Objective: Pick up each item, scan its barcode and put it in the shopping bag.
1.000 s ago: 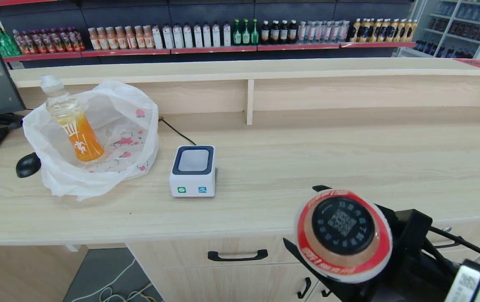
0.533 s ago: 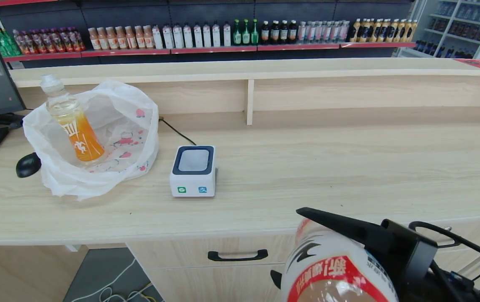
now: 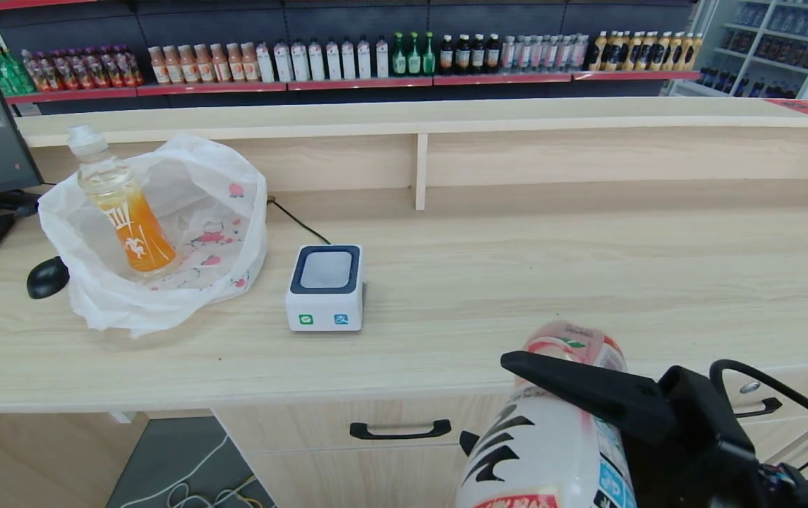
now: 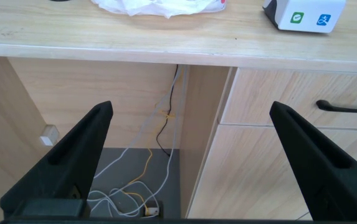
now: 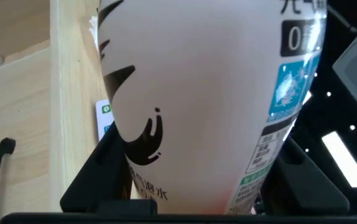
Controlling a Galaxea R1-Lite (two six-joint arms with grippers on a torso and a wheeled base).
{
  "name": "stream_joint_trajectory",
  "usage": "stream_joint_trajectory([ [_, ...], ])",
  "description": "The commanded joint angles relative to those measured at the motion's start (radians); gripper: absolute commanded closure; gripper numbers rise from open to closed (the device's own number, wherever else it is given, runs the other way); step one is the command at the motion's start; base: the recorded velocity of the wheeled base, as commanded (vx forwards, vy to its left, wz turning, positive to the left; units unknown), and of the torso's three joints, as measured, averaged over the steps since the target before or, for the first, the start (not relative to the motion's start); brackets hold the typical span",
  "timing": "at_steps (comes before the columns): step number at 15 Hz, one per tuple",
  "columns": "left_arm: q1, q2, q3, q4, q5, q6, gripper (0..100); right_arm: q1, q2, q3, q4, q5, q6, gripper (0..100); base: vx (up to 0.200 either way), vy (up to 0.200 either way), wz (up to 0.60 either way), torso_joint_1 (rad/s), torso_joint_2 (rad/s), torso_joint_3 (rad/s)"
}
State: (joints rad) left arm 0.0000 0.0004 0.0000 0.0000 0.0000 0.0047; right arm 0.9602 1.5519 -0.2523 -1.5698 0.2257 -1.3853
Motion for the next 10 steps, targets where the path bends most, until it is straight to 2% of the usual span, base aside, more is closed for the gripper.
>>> stream_joint_trajectory([
  [1,0.0,0.0,0.0,0.0,0.0,0.0,0,0.0,0.002,-0.016,-0.001,0.001,-0.038,100,0.0,0.0,0.0,0.0,0.0,0.0],
  [5,0.0,0.0,0.0,0.0,0.0,0.0,0,-0.006,-0.004,-0.064,-0.001,0.043,-0.181,100,0.0,0.0,0.0,0.0,0.0,0.0],
  [10,0.0,0.0,0.0,0.0,0.0,0.0,0,-0.005,-0.027,-0.077,-0.001,0.043,-0.273,100,0.0,0.0,0.0,0.0,0.0,0.0],
])
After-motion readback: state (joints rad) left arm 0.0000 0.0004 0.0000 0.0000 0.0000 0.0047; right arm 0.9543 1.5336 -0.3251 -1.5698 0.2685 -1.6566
